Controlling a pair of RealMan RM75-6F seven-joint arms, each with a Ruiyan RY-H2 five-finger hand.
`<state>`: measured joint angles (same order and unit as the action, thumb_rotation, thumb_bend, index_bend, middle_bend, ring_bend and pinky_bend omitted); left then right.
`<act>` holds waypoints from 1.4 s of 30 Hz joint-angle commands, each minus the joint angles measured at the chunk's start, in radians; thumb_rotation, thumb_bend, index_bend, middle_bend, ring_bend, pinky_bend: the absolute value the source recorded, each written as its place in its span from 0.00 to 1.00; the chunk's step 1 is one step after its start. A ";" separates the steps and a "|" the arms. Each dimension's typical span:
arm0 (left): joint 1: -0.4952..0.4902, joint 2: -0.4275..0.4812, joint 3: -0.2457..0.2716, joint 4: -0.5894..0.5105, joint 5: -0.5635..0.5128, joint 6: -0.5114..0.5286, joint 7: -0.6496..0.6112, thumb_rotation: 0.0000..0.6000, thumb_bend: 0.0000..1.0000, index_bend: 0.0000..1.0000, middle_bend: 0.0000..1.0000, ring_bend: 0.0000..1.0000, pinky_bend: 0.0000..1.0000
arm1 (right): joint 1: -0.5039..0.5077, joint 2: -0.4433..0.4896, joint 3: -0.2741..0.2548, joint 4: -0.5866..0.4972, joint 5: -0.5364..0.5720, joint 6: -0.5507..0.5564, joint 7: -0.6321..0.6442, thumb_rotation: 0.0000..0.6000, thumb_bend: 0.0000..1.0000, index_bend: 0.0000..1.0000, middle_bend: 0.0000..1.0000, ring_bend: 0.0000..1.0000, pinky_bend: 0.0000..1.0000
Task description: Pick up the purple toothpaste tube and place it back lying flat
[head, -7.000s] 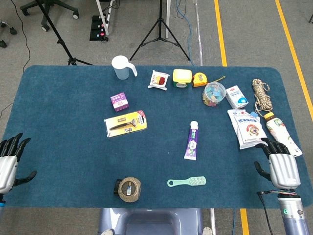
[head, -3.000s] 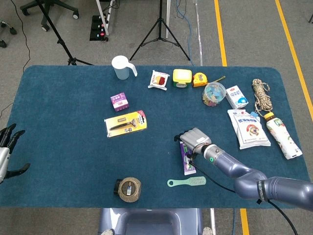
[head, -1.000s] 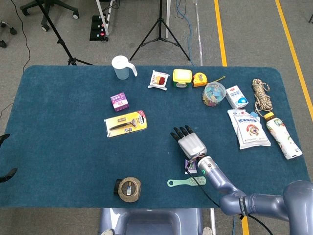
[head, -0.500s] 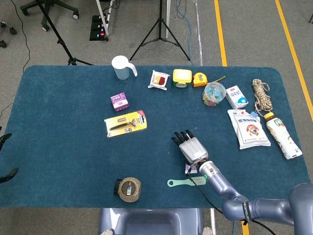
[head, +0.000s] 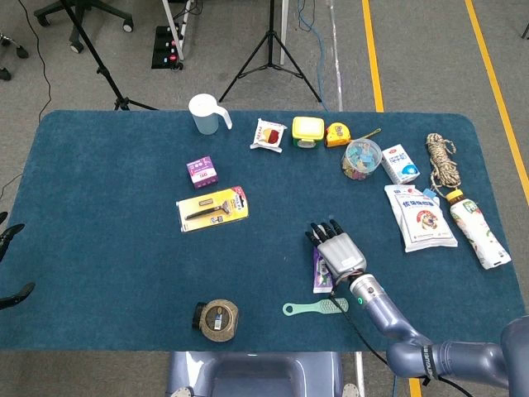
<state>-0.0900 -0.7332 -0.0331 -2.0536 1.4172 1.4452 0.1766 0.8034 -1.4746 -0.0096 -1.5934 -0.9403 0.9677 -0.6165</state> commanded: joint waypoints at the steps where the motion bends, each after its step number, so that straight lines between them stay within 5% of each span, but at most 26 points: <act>1: -0.002 0.000 0.000 -0.002 0.003 -0.004 0.000 1.00 0.18 0.10 0.01 0.01 0.00 | 0.000 0.013 0.011 -0.033 -0.004 -0.003 0.001 1.00 0.30 0.00 0.00 0.00 0.00; 17: 0.009 0.010 0.008 0.029 0.007 -0.003 -0.042 1.00 0.18 0.10 0.01 0.01 0.00 | 0.042 -0.075 0.032 -0.040 0.091 0.018 -0.139 1.00 0.30 0.00 0.00 0.00 0.00; 33: 0.017 0.009 0.010 0.029 0.020 0.009 -0.048 1.00 0.18 0.10 0.01 0.00 0.00 | 0.007 -0.014 -0.019 -0.023 0.064 0.086 -0.212 1.00 0.30 0.00 0.00 0.00 0.00; 42: 0.014 0.006 0.008 0.030 0.015 0.005 -0.045 1.00 0.18 0.10 0.01 0.00 0.00 | -0.023 -0.001 -0.029 0.077 0.034 0.093 -0.199 1.00 0.30 0.00 0.00 0.00 0.00</act>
<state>-0.0756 -0.7276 -0.0249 -2.0239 1.4323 1.4501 0.1313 0.7860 -1.4760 -0.0382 -1.5308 -0.8998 1.0600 -0.8202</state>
